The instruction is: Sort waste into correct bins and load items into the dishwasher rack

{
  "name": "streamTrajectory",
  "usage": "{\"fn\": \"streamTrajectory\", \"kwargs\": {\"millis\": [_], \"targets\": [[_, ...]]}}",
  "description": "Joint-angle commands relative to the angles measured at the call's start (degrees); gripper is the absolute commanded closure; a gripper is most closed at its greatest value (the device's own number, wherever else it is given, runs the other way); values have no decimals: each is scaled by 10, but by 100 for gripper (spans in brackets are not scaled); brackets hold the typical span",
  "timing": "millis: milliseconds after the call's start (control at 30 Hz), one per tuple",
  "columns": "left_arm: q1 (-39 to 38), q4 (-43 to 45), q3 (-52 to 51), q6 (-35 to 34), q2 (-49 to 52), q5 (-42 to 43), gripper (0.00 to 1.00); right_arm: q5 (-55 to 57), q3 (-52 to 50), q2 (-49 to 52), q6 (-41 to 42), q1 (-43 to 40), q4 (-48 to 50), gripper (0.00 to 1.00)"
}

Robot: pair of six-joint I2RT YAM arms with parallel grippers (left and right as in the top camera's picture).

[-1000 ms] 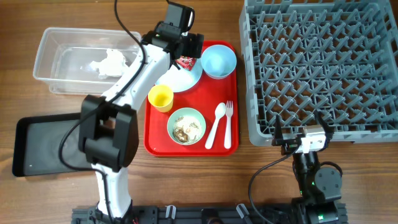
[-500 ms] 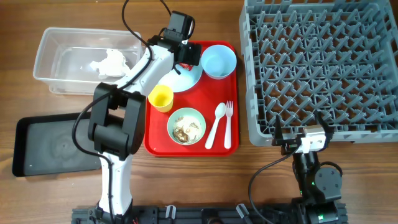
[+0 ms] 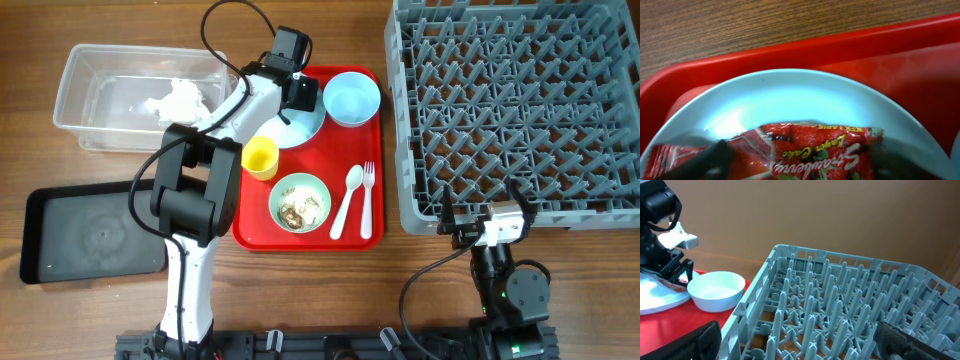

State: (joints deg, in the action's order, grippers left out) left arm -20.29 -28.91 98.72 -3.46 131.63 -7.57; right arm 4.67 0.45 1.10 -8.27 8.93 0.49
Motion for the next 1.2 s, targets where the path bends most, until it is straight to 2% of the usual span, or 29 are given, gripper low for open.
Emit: {"fn": "streamTrajectory", "kwargs": {"millis": [0, 200, 233, 400, 633, 700, 733, 933, 1167], "targets": [[3, -7, 7, 0, 30, -4, 41, -9, -1, -5, -6, 2, 3, 0], [3, -14, 7, 0, 30, -4, 74, -9, -1, -5, -7, 2, 3, 0], [3, -16, 7, 0, 30, -4, 83, -9, -1, -5, -6, 2, 3, 0], [3, -23, 7, 0, 30, -4, 96, -9, -1, -5, -6, 2, 3, 0], [3, -31, 7, 0, 20, -5, 95, -9, -1, -5, -7, 2, 3, 0], [3, -30, 7, 0, 8, -5, 63, -9, -1, -5, -6, 2, 3, 0], [3, -30, 7, 0, 0, -6, 57, -9, -1, -5, -6, 2, 3, 0], [3, -31, 7, 25, -42, -11, 50, -9, -1, -5, -7, 2, 3, 0], [-2, -84, 7, 128, -51, -11, 53, -9, -1, -5, -7, 2, 3, 0]]}}
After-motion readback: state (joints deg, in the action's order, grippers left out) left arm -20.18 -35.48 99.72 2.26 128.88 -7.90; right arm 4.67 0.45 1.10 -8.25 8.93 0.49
